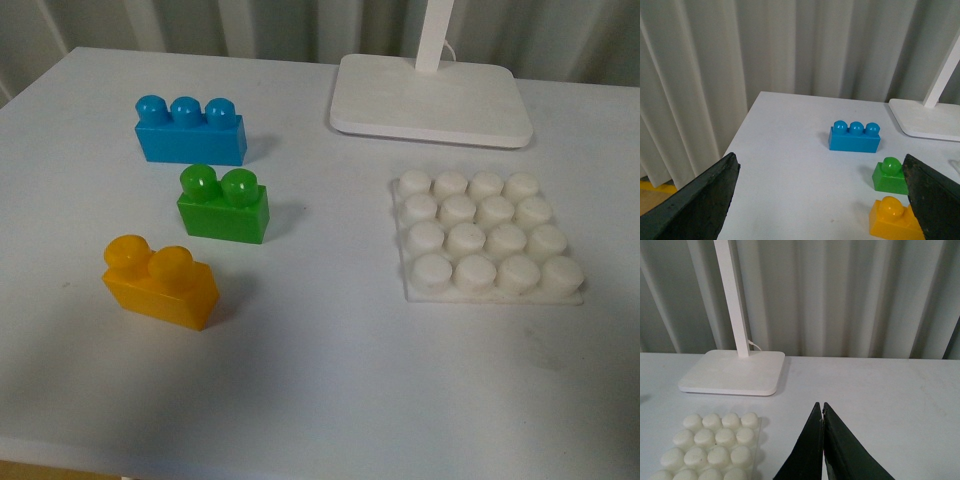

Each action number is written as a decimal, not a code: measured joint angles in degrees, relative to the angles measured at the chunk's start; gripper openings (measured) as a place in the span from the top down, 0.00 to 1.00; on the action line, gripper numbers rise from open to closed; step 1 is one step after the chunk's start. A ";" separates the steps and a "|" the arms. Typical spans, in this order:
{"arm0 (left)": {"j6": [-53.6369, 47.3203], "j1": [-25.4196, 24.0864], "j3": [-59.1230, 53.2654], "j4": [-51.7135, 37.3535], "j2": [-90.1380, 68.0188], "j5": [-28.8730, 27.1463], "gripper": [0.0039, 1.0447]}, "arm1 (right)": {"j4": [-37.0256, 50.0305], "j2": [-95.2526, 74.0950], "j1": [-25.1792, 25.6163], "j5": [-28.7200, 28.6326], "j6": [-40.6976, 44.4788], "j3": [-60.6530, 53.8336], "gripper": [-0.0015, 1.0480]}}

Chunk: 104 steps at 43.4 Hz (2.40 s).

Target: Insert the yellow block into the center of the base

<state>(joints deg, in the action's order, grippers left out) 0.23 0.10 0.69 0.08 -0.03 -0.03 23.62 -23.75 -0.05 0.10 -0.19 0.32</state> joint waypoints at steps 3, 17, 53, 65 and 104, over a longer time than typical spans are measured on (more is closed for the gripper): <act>0.00 0.00 0.00 0.00 0.00 0.00 0.06 | -2.56 2.71 0.00 -0.02 0.00 0.00 0.99; 0.00 0.00 0.00 0.00 0.00 0.00 0.06 | -9.25 9.60 0.00 -0.04 0.02 0.00 0.99; 0.00 0.00 0.00 0.00 0.00 0.00 0.06 | -23.52 23.50 0.00 -0.13 0.13 0.04 0.46; 8.57 4.87 6.36 13.68 -11.47 -16.04 0.06 | -23.52 23.50 -0.02 -0.11 0.09 0.04 0.08; 5.51 15.78 13.60 -30.47 -72.50 -0.66 0.06 | -23.54 23.50 0.00 -0.15 0.13 0.04 0.09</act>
<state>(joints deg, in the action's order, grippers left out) 5.74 15.88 14.28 -30.39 -72.53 -0.69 0.08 -0.25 -0.05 -0.05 -0.05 0.36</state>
